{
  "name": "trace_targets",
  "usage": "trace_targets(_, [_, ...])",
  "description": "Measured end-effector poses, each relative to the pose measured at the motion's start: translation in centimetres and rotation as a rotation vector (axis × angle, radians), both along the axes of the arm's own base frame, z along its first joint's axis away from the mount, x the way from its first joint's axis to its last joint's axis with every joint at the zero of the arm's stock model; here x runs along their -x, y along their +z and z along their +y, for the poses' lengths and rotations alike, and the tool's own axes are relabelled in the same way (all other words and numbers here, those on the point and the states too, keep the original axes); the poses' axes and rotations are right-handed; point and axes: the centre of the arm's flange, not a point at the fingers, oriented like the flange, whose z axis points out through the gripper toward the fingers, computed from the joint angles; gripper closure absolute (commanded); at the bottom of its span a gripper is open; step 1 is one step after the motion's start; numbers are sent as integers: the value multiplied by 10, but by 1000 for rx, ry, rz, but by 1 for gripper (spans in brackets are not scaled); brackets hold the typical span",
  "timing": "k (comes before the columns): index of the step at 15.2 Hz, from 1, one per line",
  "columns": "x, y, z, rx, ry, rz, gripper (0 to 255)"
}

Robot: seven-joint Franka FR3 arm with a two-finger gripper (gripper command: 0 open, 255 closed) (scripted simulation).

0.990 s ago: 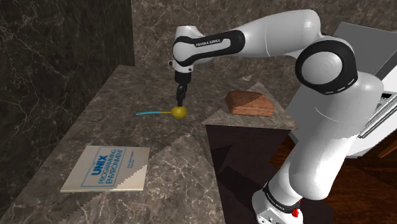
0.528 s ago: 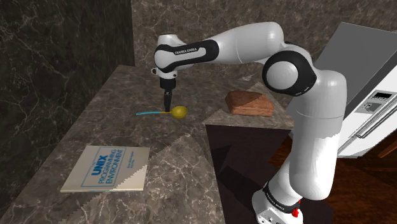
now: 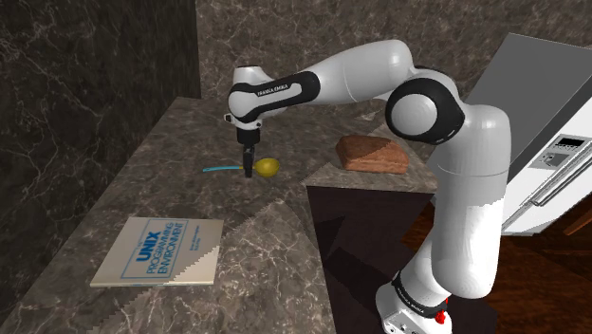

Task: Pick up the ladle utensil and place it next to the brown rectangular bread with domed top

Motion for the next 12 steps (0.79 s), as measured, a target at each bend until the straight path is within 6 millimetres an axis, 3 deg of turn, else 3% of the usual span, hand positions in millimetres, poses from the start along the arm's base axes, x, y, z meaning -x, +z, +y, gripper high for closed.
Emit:
trace_targets(5, [1, -2, 0, 0, 0, 0, 0])
trace_targets(6, [1, -2, 0, 0, 0, 0, 255])
trace_targets(12, [1, -1, 0, 0, 0, -1, 255])
